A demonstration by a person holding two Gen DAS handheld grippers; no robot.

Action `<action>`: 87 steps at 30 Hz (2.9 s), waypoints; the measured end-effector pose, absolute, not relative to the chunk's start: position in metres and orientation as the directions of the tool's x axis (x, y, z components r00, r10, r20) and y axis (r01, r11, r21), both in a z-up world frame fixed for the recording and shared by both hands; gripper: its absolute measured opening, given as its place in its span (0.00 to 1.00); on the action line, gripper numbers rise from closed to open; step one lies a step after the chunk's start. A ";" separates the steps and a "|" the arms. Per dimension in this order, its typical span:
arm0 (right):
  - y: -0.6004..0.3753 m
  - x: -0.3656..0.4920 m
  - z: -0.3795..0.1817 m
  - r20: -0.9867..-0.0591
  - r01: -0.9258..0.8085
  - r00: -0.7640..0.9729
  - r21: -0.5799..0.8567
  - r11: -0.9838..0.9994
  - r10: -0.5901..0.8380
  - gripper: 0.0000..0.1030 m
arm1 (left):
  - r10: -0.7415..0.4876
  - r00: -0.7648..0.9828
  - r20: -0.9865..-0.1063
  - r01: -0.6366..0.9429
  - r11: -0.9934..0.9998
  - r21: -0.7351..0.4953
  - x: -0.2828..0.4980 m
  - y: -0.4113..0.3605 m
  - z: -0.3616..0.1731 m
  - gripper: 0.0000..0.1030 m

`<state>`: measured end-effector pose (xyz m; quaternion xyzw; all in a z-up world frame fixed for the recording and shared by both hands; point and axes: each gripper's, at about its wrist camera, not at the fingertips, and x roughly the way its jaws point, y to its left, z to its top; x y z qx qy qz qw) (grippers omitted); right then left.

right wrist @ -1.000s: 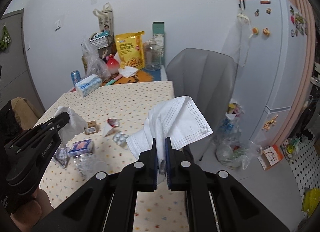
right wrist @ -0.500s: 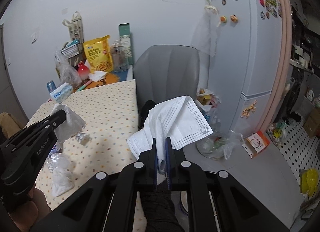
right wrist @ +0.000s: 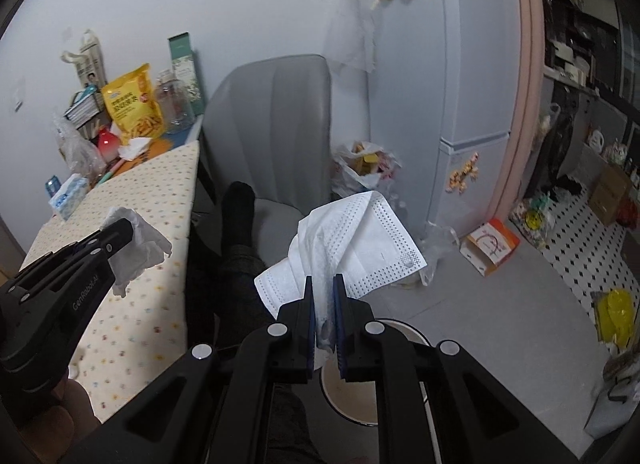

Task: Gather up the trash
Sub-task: 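Carry the tissue in the left gripper while the right gripper carries the paper to the bin, then open the right gripper over the bin, then open the left gripper, then move both open grippers back over the table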

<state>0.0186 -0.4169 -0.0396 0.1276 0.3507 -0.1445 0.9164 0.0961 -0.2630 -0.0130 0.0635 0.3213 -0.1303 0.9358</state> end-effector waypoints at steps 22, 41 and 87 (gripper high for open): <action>-0.511 0.039 -0.134 -0.776 0.512 0.594 0.159 0.844 -0.214 0.55 | -0.198 0.644 -0.739 0.391 0.916 0.095 0.131 -0.350 -0.086 0.05; -0.576 -0.047 -0.116 -0.745 0.663 0.543 0.097 0.742 -0.388 0.73 | -0.329 0.520 -0.788 0.577 0.816 0.039 0.079 -0.441 -0.114 0.05; -0.396 0.000 -0.010 -0.579 0.437 0.734 0.001 0.900 -0.355 0.92 | -0.139 0.785 -0.604 0.211 0.976 0.049 0.093 -0.216 -0.008 0.92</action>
